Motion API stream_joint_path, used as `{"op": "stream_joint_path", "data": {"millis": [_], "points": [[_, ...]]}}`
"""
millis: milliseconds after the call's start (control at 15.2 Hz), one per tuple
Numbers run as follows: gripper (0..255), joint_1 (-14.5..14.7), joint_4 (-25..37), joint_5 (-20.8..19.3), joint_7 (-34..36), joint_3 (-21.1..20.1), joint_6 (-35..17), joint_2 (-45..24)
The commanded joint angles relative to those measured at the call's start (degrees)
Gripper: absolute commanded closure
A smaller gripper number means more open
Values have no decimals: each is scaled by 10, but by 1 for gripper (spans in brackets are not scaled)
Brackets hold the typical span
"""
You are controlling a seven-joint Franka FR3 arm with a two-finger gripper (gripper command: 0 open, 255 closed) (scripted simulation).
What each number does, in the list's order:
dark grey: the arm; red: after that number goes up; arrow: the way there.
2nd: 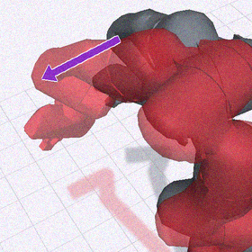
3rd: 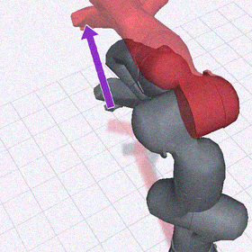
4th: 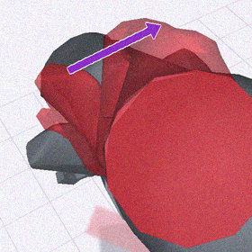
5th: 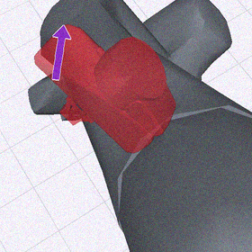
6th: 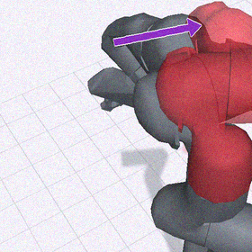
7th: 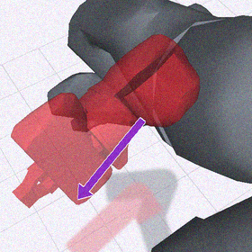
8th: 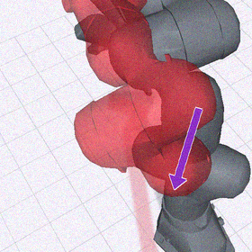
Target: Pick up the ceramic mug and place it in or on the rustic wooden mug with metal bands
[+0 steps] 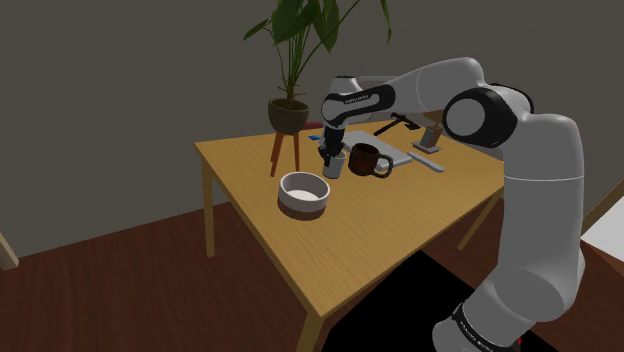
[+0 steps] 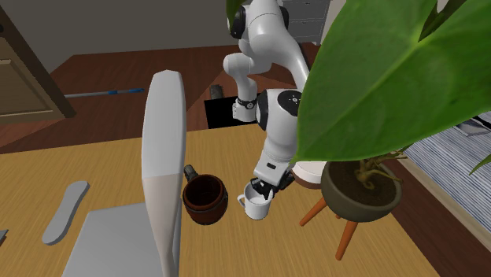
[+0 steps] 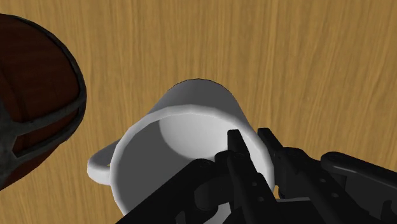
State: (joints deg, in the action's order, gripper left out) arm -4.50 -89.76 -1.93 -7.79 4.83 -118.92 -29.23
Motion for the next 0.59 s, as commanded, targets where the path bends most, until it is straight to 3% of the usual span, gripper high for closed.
{"op": "stream_joint_path", "data": {"millis": [0, 528], "points": [[255, 0, 0, 0, 0, 0, 0, 0], [255, 0, 31, -1, -2, 1, 51, 21]]}}
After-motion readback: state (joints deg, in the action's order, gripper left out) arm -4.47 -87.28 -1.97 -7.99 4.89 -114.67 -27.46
